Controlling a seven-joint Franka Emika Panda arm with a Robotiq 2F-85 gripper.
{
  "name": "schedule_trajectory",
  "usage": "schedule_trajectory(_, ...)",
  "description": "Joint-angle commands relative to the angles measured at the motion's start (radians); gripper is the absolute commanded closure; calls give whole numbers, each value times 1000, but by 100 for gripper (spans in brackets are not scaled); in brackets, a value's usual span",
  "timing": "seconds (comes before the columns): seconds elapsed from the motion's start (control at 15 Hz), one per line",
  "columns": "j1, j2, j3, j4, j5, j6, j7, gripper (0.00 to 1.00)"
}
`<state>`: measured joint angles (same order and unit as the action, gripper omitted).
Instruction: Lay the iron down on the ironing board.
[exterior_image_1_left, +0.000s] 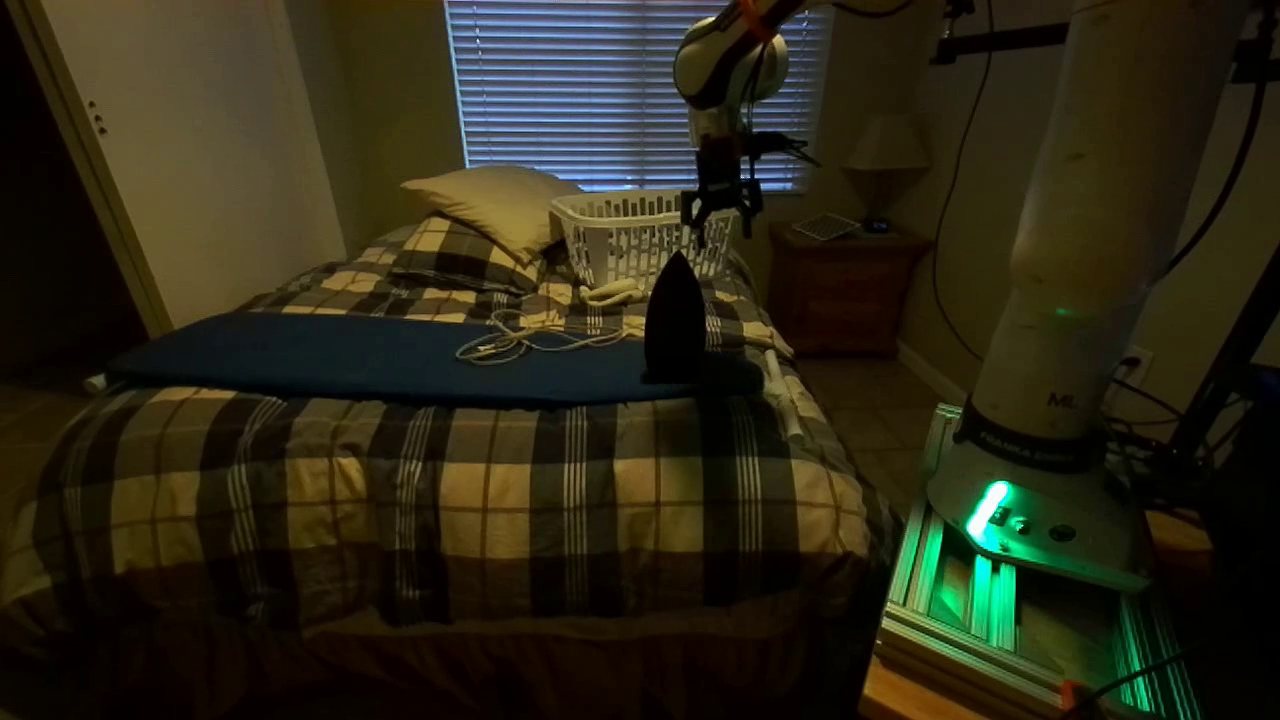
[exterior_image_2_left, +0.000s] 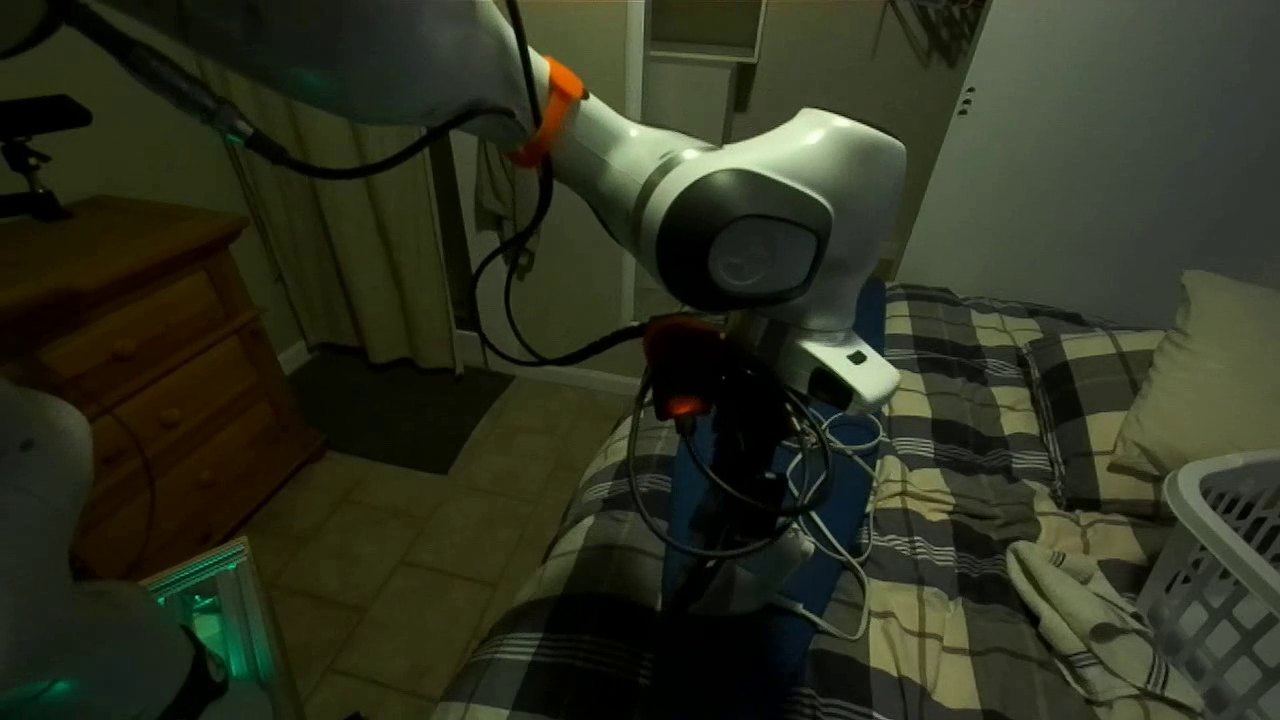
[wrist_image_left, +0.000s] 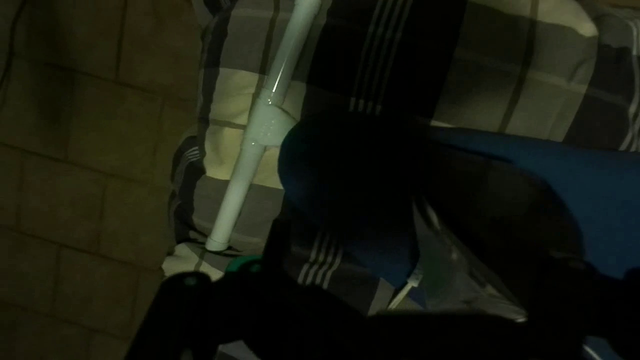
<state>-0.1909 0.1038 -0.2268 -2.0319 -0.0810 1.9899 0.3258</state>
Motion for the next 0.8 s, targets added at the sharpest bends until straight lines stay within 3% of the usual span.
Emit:
schedule_trajectory(0.0, -24, -11, -29, -27, -62, 87, 29, 0)
schedule_trajectory(0.2, -40, 3, -52, -40, -137, 274, 28, 0)
schedule_trajectory(0.4, -54, 38, -69, -25, -140, 378, 24, 0)
schedule_trajectory(0.73, -88, 119, -53, 57, 68, 365, -95, 0)
